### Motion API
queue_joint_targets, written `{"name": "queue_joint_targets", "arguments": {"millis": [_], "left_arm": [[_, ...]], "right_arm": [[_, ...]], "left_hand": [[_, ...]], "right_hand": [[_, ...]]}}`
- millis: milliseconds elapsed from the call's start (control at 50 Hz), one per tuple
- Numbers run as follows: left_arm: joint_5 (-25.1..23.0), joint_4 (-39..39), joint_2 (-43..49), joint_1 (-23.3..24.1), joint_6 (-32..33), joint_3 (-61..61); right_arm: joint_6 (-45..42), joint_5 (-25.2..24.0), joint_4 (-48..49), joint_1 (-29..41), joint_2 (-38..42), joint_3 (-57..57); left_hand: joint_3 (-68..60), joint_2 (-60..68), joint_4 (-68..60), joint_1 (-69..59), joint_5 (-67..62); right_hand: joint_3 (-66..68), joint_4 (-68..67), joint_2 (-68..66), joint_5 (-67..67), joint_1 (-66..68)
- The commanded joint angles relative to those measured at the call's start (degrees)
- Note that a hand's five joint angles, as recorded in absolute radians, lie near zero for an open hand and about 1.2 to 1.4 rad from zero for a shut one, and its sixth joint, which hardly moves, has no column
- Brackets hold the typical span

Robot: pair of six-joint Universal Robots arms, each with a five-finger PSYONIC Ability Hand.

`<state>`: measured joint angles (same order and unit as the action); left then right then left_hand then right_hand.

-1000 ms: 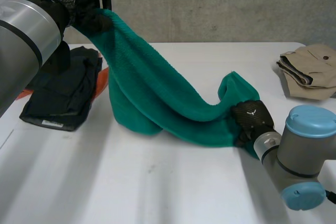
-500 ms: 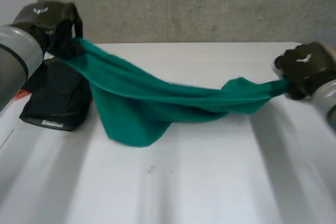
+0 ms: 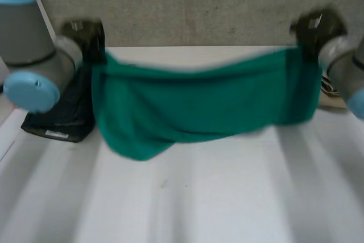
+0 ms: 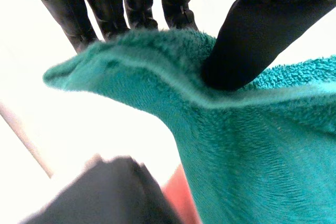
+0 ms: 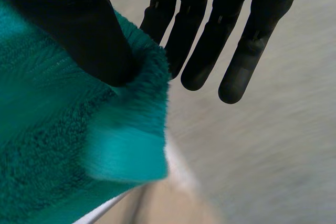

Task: Fold the laundry.

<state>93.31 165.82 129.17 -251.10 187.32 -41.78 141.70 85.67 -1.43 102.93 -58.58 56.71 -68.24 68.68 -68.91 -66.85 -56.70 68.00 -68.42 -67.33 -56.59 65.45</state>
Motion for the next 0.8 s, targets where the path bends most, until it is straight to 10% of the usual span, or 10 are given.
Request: {"name": "queue_joint_targets", "arguments": {"millis": [20, 200, 580, 800], "left_arm": [[3.9, 14.3, -3.2, 0.5, -7.4, 10.5], [3.9, 23.1, -6.7, 0.3, -10.7, 2.3], [5.3, 12.9, 1.8, -0.1, -4.1, -23.7], [6.5, 6.0, 1.4, -0.9, 2.1, -24.0]], "right_arm": [[17.7, 4.1, 30.1, -0.3, 0.0, -6.1], [22.0, 3.6, 44.6, -0.2, -4.8, 5.4], [13.4, -3.4, 18.5, -1.5, 1.4, 29.8], [9.5, -3.1, 18.5, -1.7, 3.0, 31.0]], "left_hand": [[-11.8, 11.3, -11.1, -13.2, -13.3], [-11.8, 11.3, -11.1, -13.2, -13.3], [-3.4, 2.9, -2.7, -4.8, -4.9], [58.2, -58.7, 58.9, 56.8, 56.7]], "right_hand": [[12.0, -11.6, -12.7, -13.4, 14.6], [12.0, -11.6, -12.7, -13.4, 14.6], [12.0, -11.6, -12.7, -13.4, 14.6], [12.0, -11.6, -12.7, -13.4, 14.6]]}}
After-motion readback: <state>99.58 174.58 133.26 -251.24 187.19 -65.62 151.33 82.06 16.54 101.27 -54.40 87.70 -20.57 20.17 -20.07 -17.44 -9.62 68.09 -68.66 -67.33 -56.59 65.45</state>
